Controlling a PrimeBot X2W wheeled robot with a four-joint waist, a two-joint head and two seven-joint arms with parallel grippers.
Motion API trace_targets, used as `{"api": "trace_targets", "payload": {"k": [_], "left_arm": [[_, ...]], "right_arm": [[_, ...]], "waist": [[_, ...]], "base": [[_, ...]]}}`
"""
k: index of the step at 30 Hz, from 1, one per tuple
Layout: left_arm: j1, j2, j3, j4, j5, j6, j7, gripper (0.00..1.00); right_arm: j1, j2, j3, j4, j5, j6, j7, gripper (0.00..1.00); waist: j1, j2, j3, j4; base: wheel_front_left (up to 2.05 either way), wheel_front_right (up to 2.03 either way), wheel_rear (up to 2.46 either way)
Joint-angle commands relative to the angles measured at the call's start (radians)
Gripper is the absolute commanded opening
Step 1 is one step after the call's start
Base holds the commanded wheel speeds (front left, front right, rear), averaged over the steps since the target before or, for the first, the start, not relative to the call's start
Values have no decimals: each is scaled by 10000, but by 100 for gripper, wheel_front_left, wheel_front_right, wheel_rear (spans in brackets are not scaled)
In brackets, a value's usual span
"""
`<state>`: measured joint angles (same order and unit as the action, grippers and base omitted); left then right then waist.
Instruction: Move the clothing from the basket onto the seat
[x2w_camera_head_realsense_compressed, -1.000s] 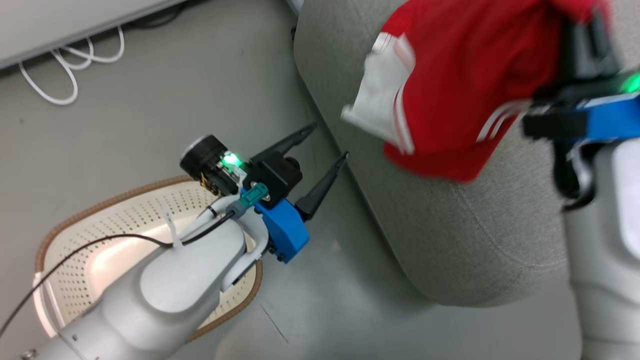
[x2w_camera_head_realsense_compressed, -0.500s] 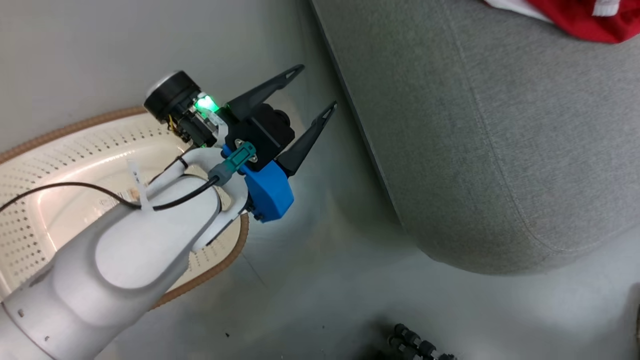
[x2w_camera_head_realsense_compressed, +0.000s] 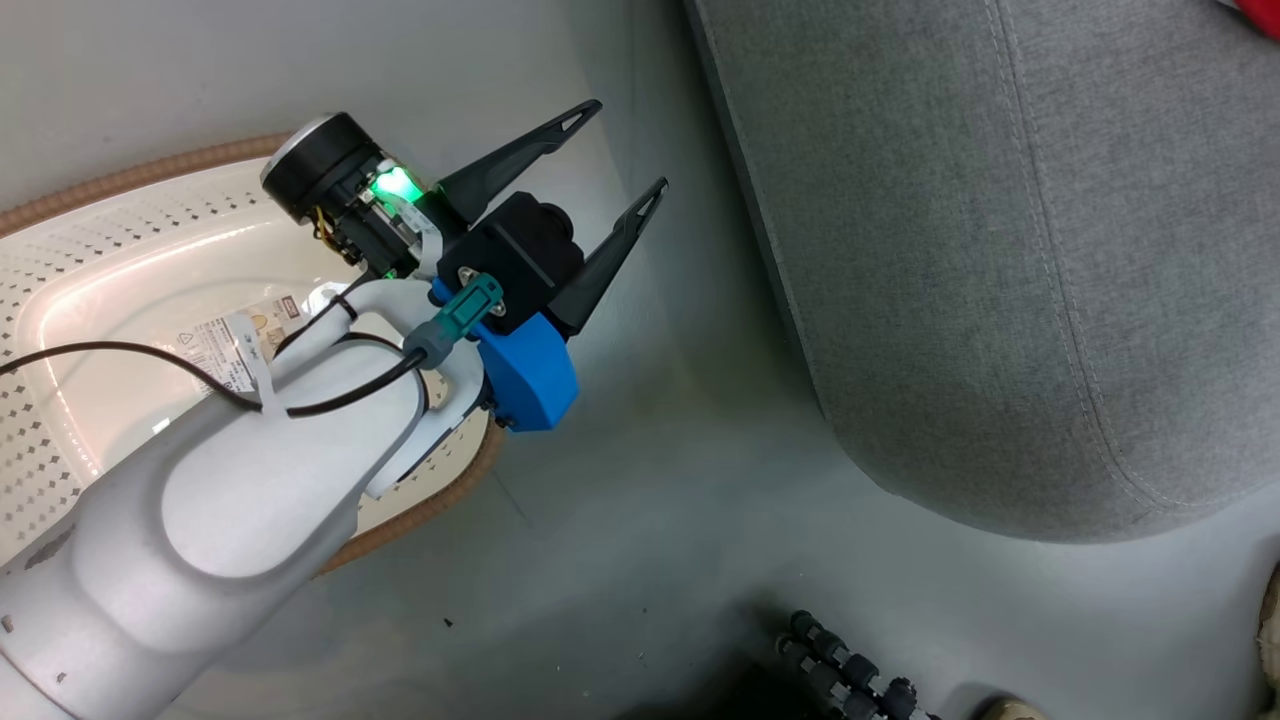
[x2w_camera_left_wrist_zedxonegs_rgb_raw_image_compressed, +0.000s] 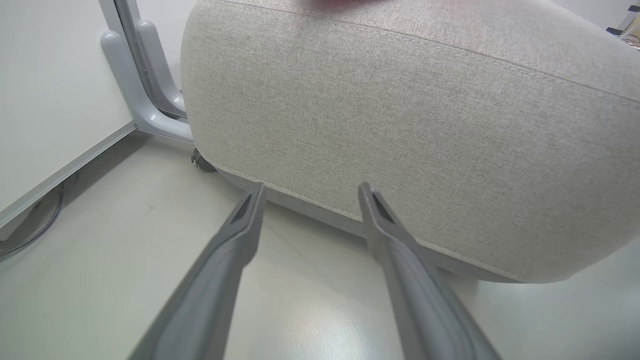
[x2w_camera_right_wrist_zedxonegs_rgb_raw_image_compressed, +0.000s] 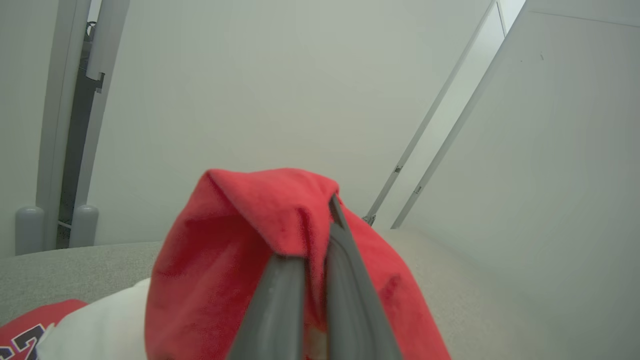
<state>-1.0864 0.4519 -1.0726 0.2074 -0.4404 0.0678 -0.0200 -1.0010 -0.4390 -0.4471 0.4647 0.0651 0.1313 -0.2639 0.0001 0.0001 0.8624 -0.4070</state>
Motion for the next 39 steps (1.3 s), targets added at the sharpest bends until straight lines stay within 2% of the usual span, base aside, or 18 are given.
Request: {"api": "trace_targets", "payload": {"k": [1,13,14,15,16,17,24,28,33,39], "left_arm": [[-16,19,-2,-50,2,28,-7,100],[-26,-7,-98,-16,-57,93,-69,100],[-22,-4,-100,4,-67,95,-84,100],[-9,-1,-102,23,-82,101,-105,100],[10,-2,-101,40,-96,93,-125,100],[38,-4,-104,63,-118,96,-163,100],[247,-169,-106,345,-261,155,-537,100],[393,-444,-84,611,-390,153,-874,100],[641,-717,128,1054,-696,231,-1419,100],[1191,-799,665,1579,-1204,545,-2110,100]], "right_arm": [[112,132,-33,93,-112,-11,-6,0],[632,980,-270,1533,-693,-11,-6,0],[669,1022,-264,1548,-742,-11,-4,3],[683,1049,-256,1552,-761,-11,-4,27],[726,1099,-270,1508,-731,-11,-6,67],[814,1165,-289,1479,-671,-11,-4,100],[1801,1478,-364,842,-622,-11,-6,100],[2541,1369,-209,360,-567,-11,-4,100],[3293,1262,207,-382,-513,-11,-4,100],[3948,1179,971,-1380,-473,-11,-6,100]], "waist": [[-1,-1,13,45],[-1,-1,-24,193],[-1,-1,-52,199],[-1,-1,-93,202],[-1,-1,-139,205],[-1,-1,-201,205],[-1,-1,-864,216],[-1,-1,-1366,332],[-1,-1,-2110,564],[-1,-1,-3236,1045]], "base": [[0,0,0],[0,0,0],[0,0,0],[0,0,0],[0,0,0],[0,0,0],[0,0,0],[0,0,0],[0,0,0],[0,0,0]]}}
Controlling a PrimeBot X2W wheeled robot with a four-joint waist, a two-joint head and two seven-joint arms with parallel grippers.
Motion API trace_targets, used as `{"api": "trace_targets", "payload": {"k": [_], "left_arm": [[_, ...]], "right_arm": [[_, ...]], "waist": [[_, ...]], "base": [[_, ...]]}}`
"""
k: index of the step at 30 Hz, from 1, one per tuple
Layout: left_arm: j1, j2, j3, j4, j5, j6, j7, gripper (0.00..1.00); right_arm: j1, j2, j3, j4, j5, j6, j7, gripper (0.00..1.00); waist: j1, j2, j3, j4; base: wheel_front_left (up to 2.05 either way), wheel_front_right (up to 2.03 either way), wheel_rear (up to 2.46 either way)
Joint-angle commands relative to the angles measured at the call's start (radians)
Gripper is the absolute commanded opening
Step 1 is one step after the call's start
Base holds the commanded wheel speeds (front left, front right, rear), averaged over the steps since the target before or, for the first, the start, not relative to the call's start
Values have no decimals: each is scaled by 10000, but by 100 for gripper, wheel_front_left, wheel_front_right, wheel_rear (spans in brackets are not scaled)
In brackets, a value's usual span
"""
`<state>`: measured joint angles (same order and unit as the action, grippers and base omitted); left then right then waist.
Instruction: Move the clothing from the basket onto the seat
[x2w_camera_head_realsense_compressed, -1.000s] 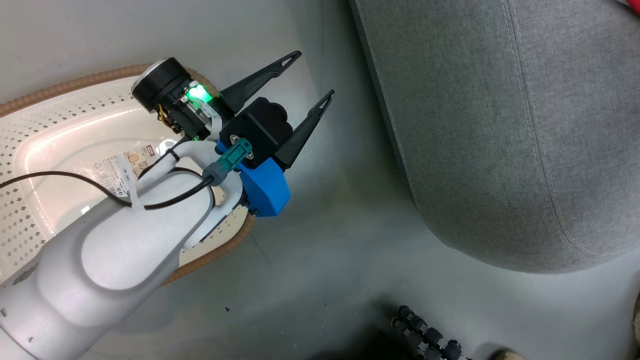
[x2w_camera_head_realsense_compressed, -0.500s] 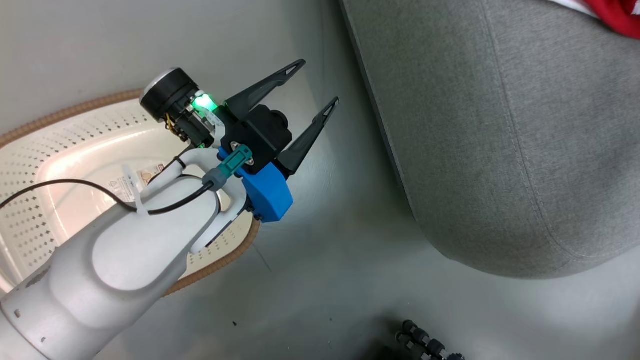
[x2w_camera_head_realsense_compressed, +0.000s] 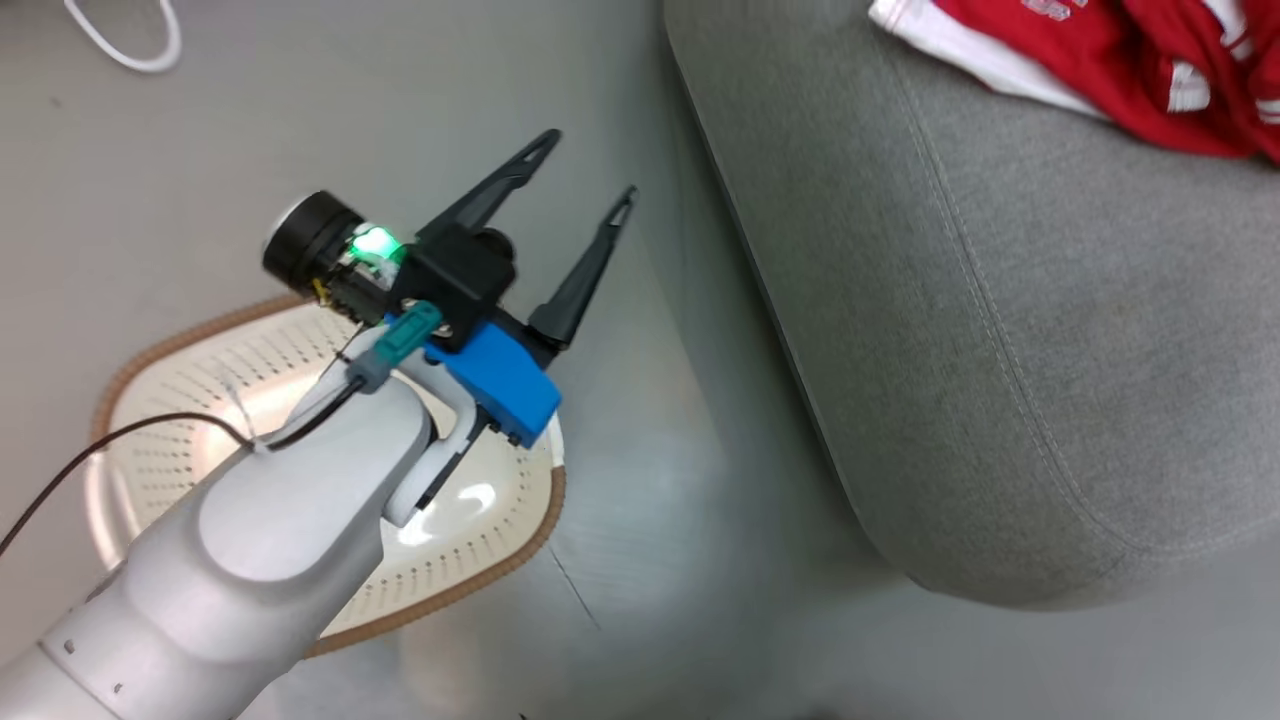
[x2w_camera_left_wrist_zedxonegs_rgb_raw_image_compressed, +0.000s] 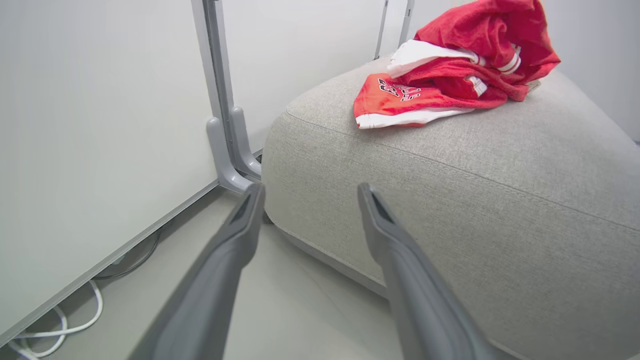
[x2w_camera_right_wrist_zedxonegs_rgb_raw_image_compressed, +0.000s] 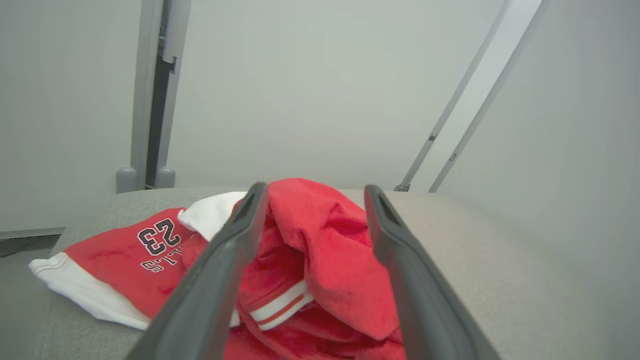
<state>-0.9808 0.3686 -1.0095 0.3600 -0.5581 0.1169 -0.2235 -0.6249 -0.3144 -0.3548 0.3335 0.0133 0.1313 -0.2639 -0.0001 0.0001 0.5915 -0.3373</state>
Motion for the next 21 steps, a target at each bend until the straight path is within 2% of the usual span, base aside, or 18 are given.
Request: {"api": "trace_targets", "payload": {"k": [1,7,12,17,21], "left_arm": [[251,17,182,98,-119,107,-148,100],[1180,-115,1100,306,-567,430,-420,100],[2308,-226,2442,-226,-343,638,-416,100],[3552,-523,3939,-664,153,655,-418,100],[4455,-826,5008,-954,558,474,-418,100]], "right_arm": [[266,-87,221,-197,47,-11,-6,100],[784,102,1000,-638,215,-11,-6,100],[1260,308,1765,-815,318,-11,-6,100],[1726,599,2475,-849,420,-11,-4,100],[2037,849,2992,-800,465,-11,-4,100]], "waist": [[1,-1,-691,448],[1,-1,-1853,1195],[1,-1,-2672,1840],[1,-1,-3378,2474],[1,-1,-3821,2866]], "base": [[0,0,0],[0,0,0],[0,0,0],[0,0,0],[0,0,0]]}}
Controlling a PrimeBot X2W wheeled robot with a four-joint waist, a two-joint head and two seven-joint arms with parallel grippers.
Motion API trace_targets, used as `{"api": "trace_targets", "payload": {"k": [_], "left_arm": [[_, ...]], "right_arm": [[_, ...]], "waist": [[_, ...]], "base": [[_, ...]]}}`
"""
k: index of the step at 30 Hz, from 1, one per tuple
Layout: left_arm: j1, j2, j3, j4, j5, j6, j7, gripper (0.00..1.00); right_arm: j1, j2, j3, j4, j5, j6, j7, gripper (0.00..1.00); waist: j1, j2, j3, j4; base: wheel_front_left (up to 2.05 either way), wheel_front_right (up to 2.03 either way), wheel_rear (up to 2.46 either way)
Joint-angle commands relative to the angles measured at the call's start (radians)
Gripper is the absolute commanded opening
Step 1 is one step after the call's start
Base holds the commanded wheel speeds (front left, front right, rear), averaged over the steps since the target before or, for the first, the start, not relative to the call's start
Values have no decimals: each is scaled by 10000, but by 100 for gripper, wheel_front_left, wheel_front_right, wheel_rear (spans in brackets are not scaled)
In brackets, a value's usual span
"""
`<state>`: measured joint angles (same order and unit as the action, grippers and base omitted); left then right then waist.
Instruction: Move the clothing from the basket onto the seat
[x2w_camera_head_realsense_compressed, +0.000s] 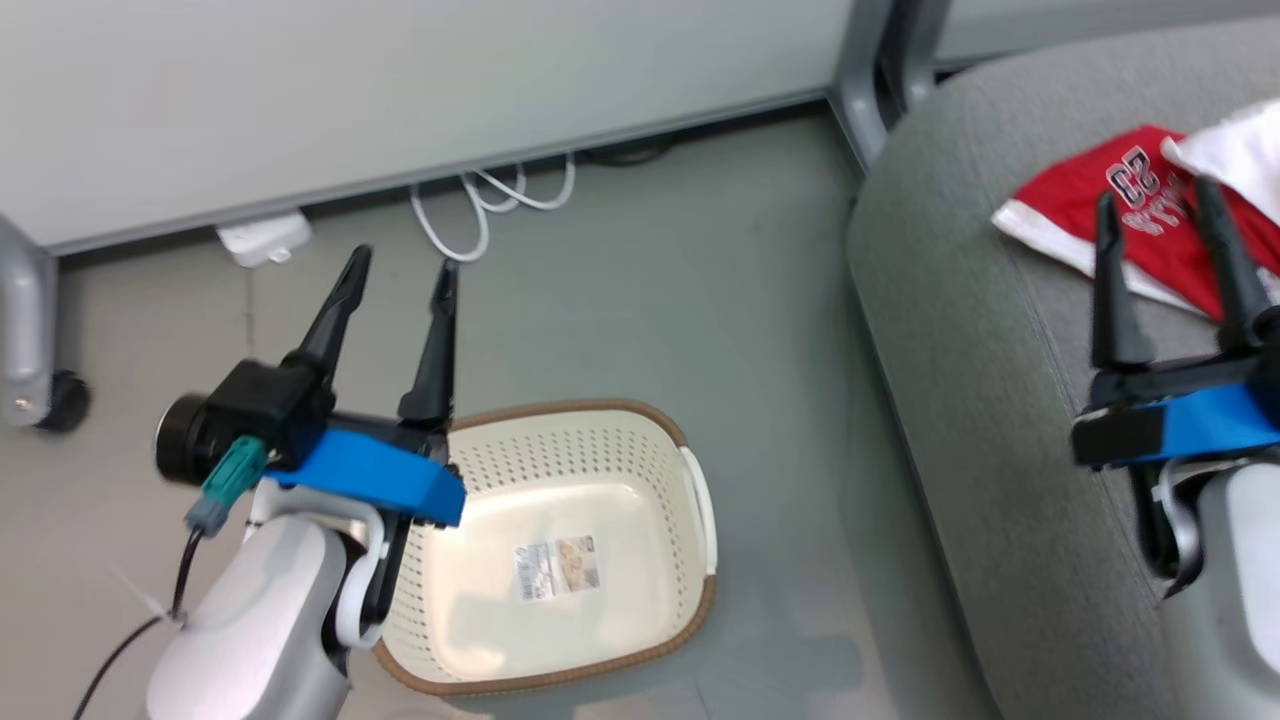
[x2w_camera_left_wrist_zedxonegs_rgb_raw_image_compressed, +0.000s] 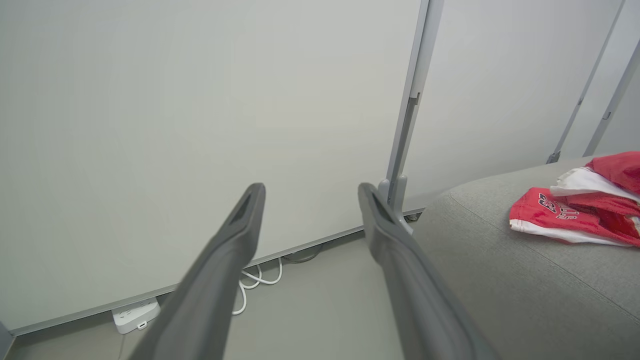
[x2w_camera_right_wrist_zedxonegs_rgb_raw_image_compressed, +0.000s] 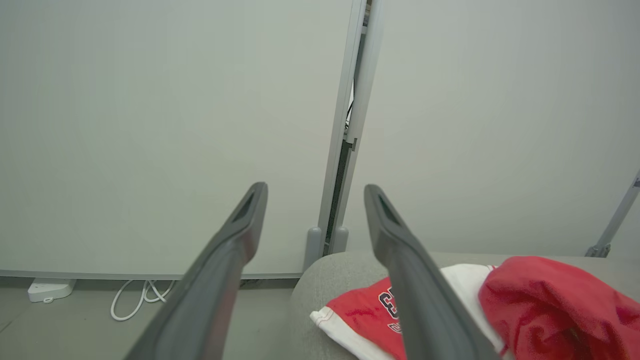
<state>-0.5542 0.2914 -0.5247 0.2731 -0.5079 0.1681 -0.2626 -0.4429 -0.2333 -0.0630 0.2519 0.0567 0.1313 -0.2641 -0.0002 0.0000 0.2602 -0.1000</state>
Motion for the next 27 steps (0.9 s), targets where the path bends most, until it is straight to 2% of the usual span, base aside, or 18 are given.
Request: {"api": "trace_targets", "payload": {"k": [1,6,15,27], "left_arm": [[430,-150,440,-137,148,-122,-29,100],[1551,-590,1532,-265,687,-474,-28,100],[3043,-1239,2808,-255,1465,-995,-28,100],[4227,-1961,4154,-569,2437,-1666,-29,100]], "right_arm": [[293,102,175,33,52,-11,-2,100],[746,354,479,136,160,-11,-4,100],[1859,629,723,288,370,-11,-2,100],[3172,1170,1052,124,662,-9,-2,100]], "waist": [[2,0,-621,574],[2,0,-1266,909],[2,0,-2152,1145],[2,0,-2631,1202]], "base": [[0,0,0],[0,0,0],[0,0,0],[0,0,0]]}}
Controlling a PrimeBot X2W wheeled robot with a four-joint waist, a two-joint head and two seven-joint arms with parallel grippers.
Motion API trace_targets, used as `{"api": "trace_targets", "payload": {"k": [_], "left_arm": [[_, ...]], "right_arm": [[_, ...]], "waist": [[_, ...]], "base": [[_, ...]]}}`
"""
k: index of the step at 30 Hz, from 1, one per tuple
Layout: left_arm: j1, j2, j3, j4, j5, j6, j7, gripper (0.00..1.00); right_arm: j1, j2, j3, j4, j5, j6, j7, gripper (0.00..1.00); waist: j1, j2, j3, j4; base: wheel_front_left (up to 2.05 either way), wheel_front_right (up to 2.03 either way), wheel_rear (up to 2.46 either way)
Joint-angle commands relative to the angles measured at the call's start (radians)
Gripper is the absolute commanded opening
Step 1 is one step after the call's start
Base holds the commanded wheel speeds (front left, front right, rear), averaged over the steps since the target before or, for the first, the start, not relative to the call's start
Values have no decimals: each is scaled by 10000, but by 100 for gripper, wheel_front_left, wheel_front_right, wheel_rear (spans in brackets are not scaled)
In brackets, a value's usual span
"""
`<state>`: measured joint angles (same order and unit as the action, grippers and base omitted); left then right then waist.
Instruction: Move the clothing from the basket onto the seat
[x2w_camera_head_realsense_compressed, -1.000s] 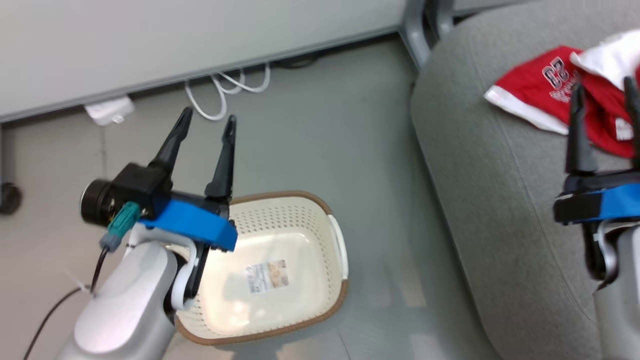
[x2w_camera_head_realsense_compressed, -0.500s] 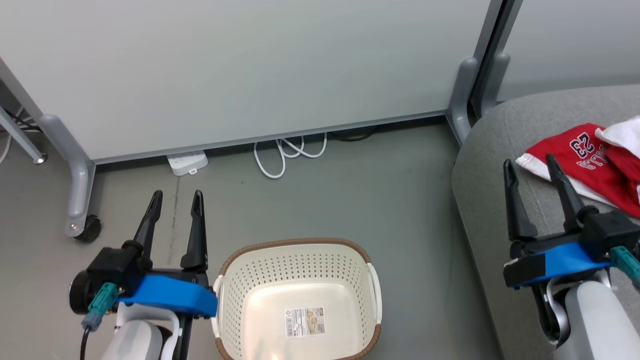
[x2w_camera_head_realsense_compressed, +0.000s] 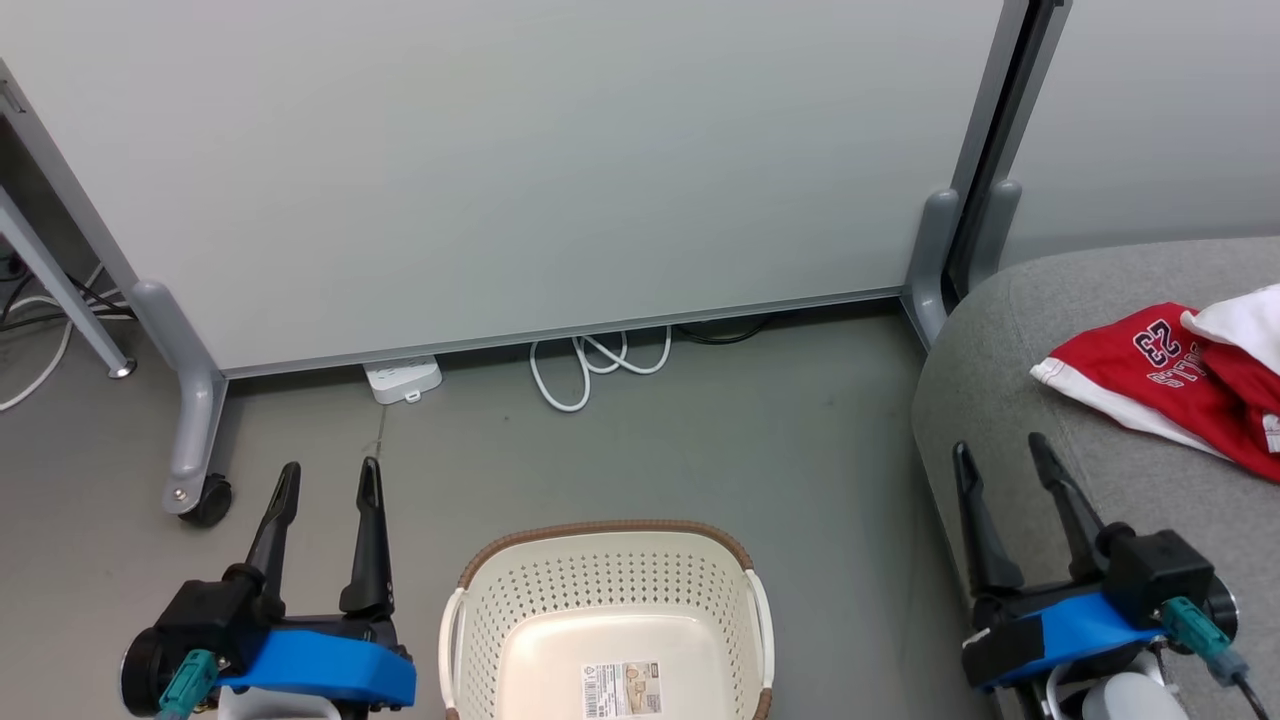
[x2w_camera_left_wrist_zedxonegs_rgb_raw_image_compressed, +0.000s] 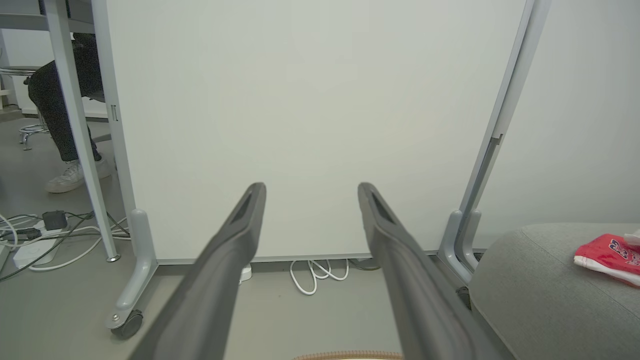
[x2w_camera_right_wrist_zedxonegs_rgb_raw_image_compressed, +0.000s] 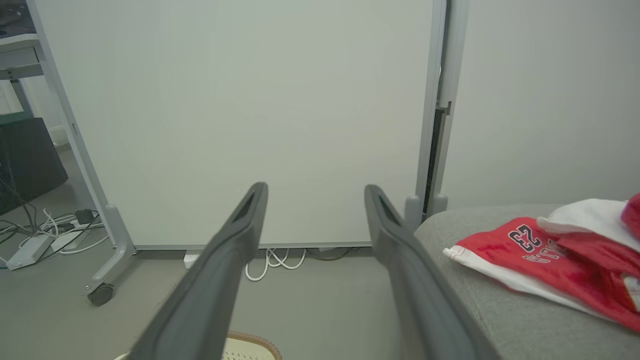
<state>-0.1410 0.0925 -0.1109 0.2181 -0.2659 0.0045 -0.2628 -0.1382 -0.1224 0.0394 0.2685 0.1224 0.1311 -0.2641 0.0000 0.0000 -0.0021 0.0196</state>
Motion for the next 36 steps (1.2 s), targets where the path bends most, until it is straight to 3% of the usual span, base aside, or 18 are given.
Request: {"api": "trace_targets", "payload": {"k": [1,20,36], "left_arm": [[147,-4,80,-21,72,-85,-27,100],[764,-387,854,329,573,-676,-27,100],[803,-406,773,432,500,-600,-28,100]], "right_arm": [[211,87,66,-52,4,-8,-2,100],[1035,382,-52,-122,110,-8,-2,100],[995,381,-83,-54,77,-8,-2,100]], "waist": [[0,0,-37,12],[0,0,-355,91],[0,0,-391,98]], "base": [[0,0,0],[0,0,0],[0,0,0]]}}
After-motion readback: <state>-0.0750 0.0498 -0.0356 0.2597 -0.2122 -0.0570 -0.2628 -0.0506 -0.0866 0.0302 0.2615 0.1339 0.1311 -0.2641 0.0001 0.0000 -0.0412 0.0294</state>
